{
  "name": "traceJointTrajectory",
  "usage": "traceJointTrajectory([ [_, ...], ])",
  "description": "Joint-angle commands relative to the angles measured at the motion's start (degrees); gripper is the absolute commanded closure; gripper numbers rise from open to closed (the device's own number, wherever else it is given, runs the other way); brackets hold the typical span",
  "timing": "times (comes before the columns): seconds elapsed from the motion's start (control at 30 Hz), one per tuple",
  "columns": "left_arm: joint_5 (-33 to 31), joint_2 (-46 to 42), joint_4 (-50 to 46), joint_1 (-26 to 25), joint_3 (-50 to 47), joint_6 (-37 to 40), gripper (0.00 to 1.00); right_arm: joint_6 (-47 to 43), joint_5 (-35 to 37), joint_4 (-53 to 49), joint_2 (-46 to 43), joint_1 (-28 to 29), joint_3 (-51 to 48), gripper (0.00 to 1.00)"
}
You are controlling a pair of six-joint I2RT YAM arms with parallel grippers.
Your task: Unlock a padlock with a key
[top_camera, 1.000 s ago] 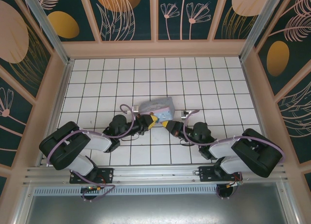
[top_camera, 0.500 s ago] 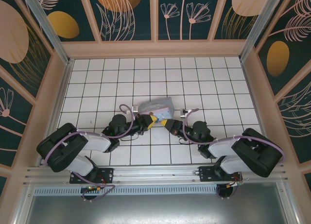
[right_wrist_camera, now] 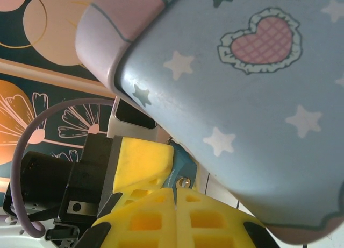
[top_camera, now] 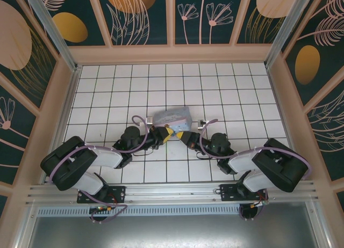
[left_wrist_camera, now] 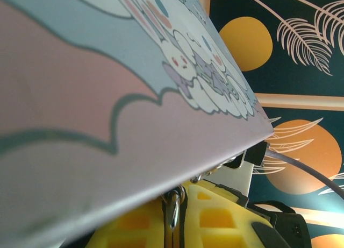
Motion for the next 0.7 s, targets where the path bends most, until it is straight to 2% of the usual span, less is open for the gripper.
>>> traceJointTrajectory([
  [0.0,1.4,-1.8,2.7,0.0,2.0,0.8,1.00,0.6,0.6,3.9,1.2,0.5,2.0,1.00],
  [0.33,2.4,-2.1,13.1,0.0,0.7,-5.7,1.00,2.9,-0.7,9.8,5.5,-1.0,2.4,1.00],
  [0.67,3.3,-6.8,12.8,0.0,1.2,-6.5,1.00,4.5,-2.7,13.5,9.6,-2.6,3.5,1.00],
])
